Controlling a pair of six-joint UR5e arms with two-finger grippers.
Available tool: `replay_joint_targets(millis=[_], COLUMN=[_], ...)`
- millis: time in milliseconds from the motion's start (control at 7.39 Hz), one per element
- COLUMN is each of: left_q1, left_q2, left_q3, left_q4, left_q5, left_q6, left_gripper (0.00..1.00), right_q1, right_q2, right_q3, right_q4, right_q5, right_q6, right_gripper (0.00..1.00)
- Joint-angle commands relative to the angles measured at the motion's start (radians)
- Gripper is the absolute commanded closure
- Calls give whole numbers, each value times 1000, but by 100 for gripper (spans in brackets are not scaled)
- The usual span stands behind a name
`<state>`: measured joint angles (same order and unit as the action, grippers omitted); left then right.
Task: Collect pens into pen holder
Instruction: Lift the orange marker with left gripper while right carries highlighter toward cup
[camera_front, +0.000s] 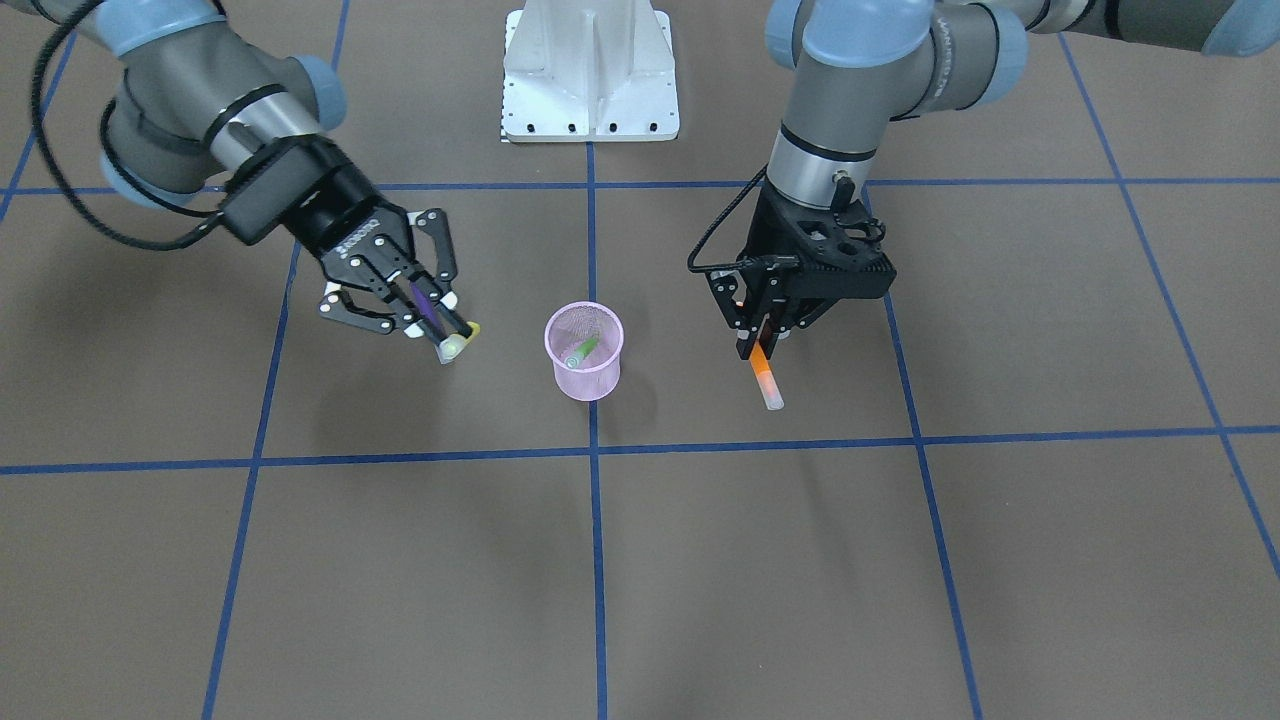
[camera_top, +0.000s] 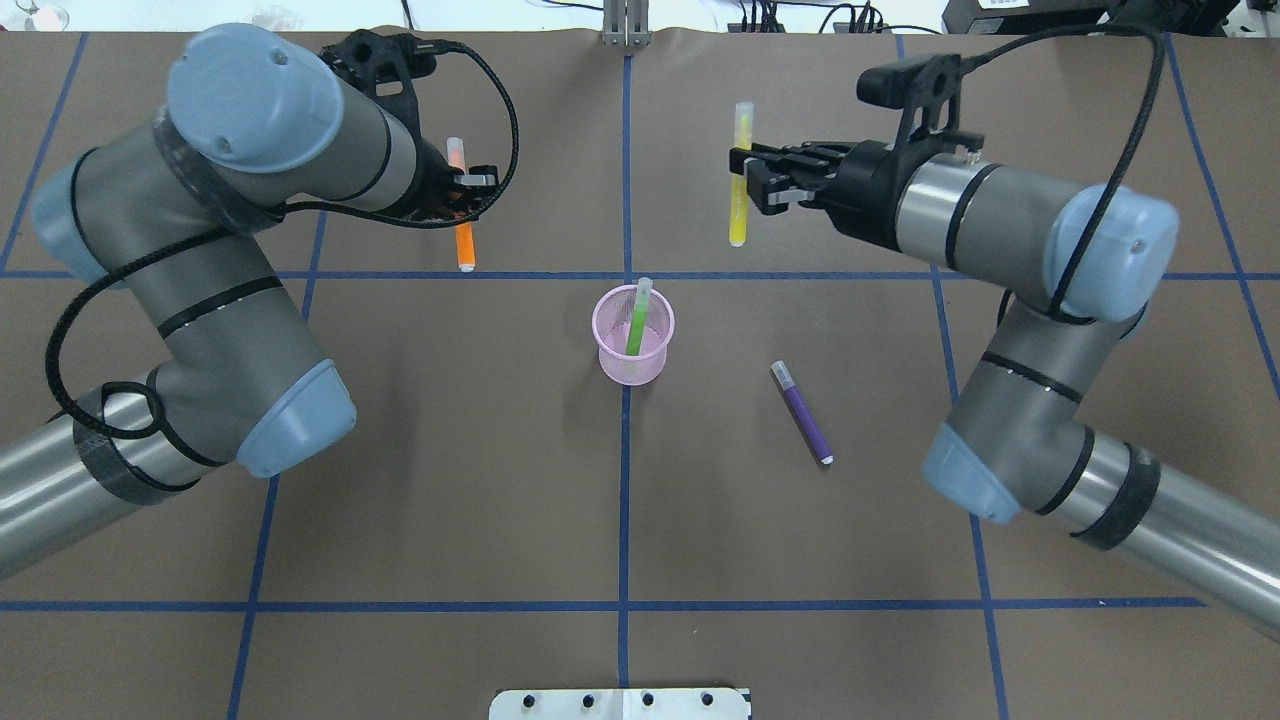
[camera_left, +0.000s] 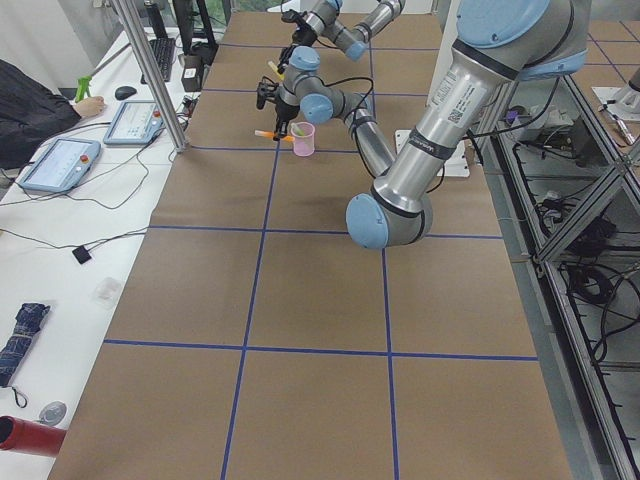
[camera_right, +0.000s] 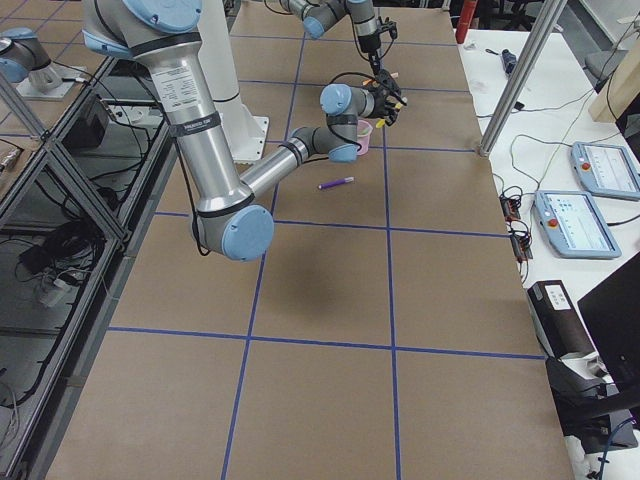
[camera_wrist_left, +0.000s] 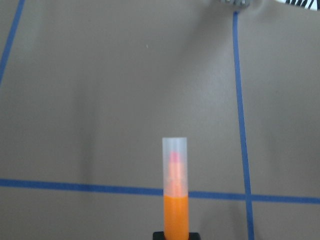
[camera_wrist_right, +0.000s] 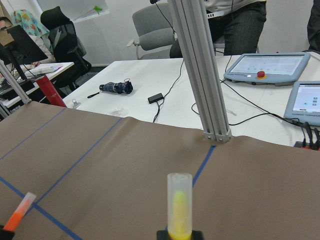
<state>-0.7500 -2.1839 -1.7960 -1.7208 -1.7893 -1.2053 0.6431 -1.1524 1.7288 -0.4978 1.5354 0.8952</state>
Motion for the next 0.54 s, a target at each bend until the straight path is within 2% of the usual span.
replay_joint_targets(millis=[0, 135, 406], left_q1=[-35, -35, -35], left_q2=[71, 93, 96], left_q3=[0, 1, 10], left_q4=[-110, -143, -149], left_q5=[2, 2, 2], left_q6=[3, 3, 3], left_gripper=[100, 100, 100], right_q1=[-172, -184, -191], right_q2=[43, 69, 107], right_q3=[-32, -79, -112], right_q4=[-1, 4, 4], right_q5=[-234, -254, -268], right_q6=[-12, -13, -13], right_gripper=[100, 100, 100])
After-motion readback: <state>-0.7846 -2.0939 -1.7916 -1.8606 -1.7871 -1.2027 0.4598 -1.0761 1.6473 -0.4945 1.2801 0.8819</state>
